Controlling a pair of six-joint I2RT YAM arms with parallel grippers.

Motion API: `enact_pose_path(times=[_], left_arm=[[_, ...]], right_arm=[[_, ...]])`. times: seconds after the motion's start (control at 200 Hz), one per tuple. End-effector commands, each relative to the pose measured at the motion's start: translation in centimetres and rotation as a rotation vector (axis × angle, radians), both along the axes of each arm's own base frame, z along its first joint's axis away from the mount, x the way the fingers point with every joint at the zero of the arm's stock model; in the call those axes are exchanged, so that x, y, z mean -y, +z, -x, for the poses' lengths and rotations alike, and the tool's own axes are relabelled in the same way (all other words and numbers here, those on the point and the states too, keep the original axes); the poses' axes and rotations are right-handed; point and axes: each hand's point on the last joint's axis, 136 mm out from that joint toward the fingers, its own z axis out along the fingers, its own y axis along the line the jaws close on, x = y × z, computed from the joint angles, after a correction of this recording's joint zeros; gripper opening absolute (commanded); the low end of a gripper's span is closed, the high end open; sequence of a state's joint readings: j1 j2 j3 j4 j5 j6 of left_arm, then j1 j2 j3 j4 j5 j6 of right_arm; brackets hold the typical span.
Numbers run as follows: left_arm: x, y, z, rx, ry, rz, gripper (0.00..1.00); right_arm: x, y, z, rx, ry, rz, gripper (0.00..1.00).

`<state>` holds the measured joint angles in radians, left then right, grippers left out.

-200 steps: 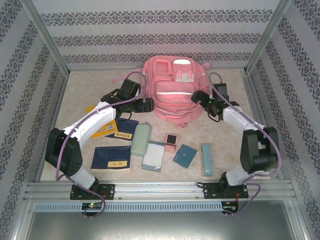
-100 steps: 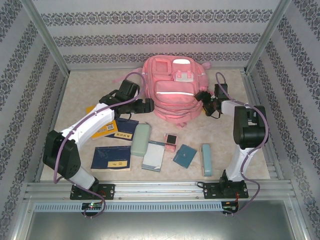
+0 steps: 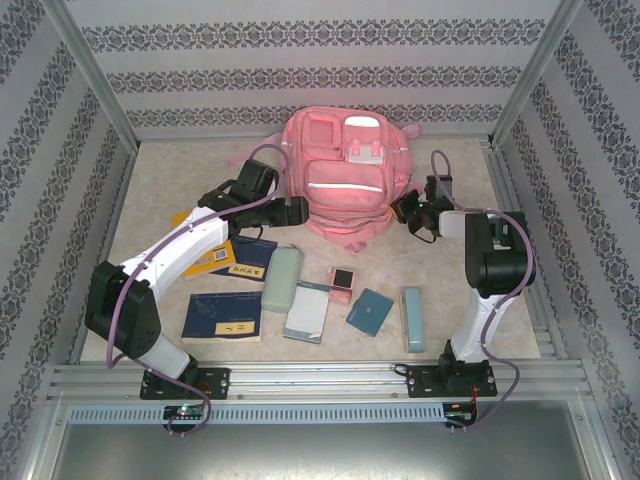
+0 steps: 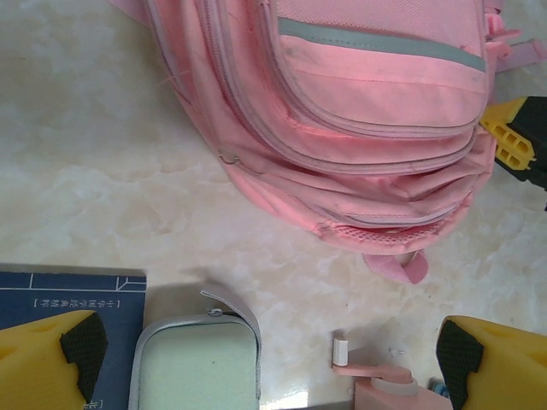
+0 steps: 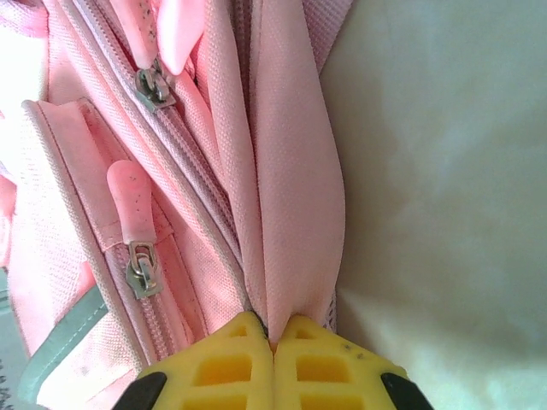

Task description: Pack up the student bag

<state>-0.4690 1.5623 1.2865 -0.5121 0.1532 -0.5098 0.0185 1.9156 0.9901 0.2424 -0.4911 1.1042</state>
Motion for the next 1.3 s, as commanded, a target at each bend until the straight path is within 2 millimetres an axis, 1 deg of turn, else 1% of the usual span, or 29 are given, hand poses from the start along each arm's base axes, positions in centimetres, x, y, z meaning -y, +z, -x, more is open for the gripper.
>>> enact_pose_path(times=[0.0, 0.07, 0.1, 0.195, 0.31, 0.42, 0.52, 0.595, 0.665, 0.709, 0.724, 0.799, 0.889, 0.909, 0.979, 1.019, 1.074, 1.099, 1.169, 1.224, 1.264, 1.299], left_arm=[[0.1, 0.0, -0.4, -0.003, 0.002, 0.018, 1.00], [0.0, 0.4, -0.3, -0.002, 0.004, 0.016, 1.00], [-0.1, 0.6, -0.2, -0.001, 0.007, 0.015, 1.00], [-0.5, 2.3, 0.2, 0.025, 0.020, 0.023, 1.00], [-1.7, 4.1, 0.9, 0.040, 0.064, 0.009, 1.00], [-2.7, 5.3, 2.1, 0.030, 0.104, 0.012, 0.99], [-3.3, 6.2, 3.5, 0.031, 0.107, 0.026, 0.99], [-3.7, 7.0, 4.6, 0.038, 0.106, 0.040, 1.00], [-4.2, 7.6, 5.7, 0.047, 0.103, 0.041, 0.99], [-4.7, 8.0, 6.2, 0.053, 0.105, 0.030, 0.99], [-4.8, 8.1, 6.4, 0.055, 0.105, 0.028, 1.00], [-5.4, 8.2, 7.1, 0.059, 0.105, 0.012, 1.00], [-5.8, 7.8, 7.9, 0.048, 0.089, -0.007, 1.00], [-5.8, 7.7, 8.1, 0.044, 0.084, -0.014, 1.00], [-6.3, 7.1, 8.5, 0.036, 0.072, -0.049, 1.00], [-6.5, 6.9, 8.7, 0.036, 0.062, -0.065, 1.00], [-6.4, 6.6, 8.8, 0.036, 0.042, -0.074, 1.00], [-6.2, 6.5, 8.8, 0.035, 0.026, -0.075, 1.00], [-5.6, 5.9, 8.5, 0.028, -0.018, -0.089, 1.00], [-5.2, 5.0, 8.0, 0.009, -0.058, -0.119, 1.00], [-4.8, 4.4, 7.6, -0.007, -0.086, -0.138, 1.00], [-4.3, 3.7, 7.1, -0.025, -0.110, -0.154, 0.99]], right_arm=[[-2.2, 3.6, -0.2, 0.068, -0.026, -0.103, 0.00], [-3.3, 5.1, 0.0, 0.083, -0.049, -0.145, 0.00], [-3.8, 6.0, 0.0, 0.097, -0.051, -0.162, 0.00], [-5.6, 8.2, 0.4, 0.121, -0.048, -0.194, 0.00], [-7.3, 10.6, 1.3, 0.151, -0.045, -0.209, 0.00], [-9.0, 11.8, 2.6, 0.143, -0.043, -0.223, 0.00], [-10.7, 11.9, 4.6, 0.145, -0.059, -0.192, 0.00], [-12.9, 12.4, 6.1, 0.154, -0.024, -0.181, 0.00], [-15.8, 13.2, 7.6, 0.172, 0.056, -0.182, 0.00], [-17.5, 13.6, 8.4, 0.190, 0.117, -0.166, 0.11], [-18.0, 13.7, 8.6, 0.199, 0.139, -0.159, 0.17], [-19.2, 13.2, 9.5, 0.219, 0.234, -0.106, 0.39], [-19.1, 11.3, 10.4, 0.195, 0.307, -0.065, 0.57], [-19.2, 11.2, 10.6, 0.200, 0.333, -0.058, 0.60], [-19.6, 10.9, 11.3, 0.221, 0.445, -0.017, 0.65], [-19.9, 11.3, 11.6, 0.249, 0.517, -0.014, 0.66], [-19.7, 12.0, 11.9, 0.315, 0.600, 0.028, 0.69], [-19.3, 12.2, 11.9, 0.344, 0.621, 0.070, 0.70], [-17.1, 11.9, 11.1, 0.394, 0.619, 0.209, 0.69], [-15.3, 11.8, 10.3, 0.422, 0.607, 0.278, 0.66], [-13.6, 11.4, 9.6, 0.418, 0.579, 0.328, 0.63], [-12.6, 11.1, 9.1, 0.417, 0.572, 0.377, 0.61]])
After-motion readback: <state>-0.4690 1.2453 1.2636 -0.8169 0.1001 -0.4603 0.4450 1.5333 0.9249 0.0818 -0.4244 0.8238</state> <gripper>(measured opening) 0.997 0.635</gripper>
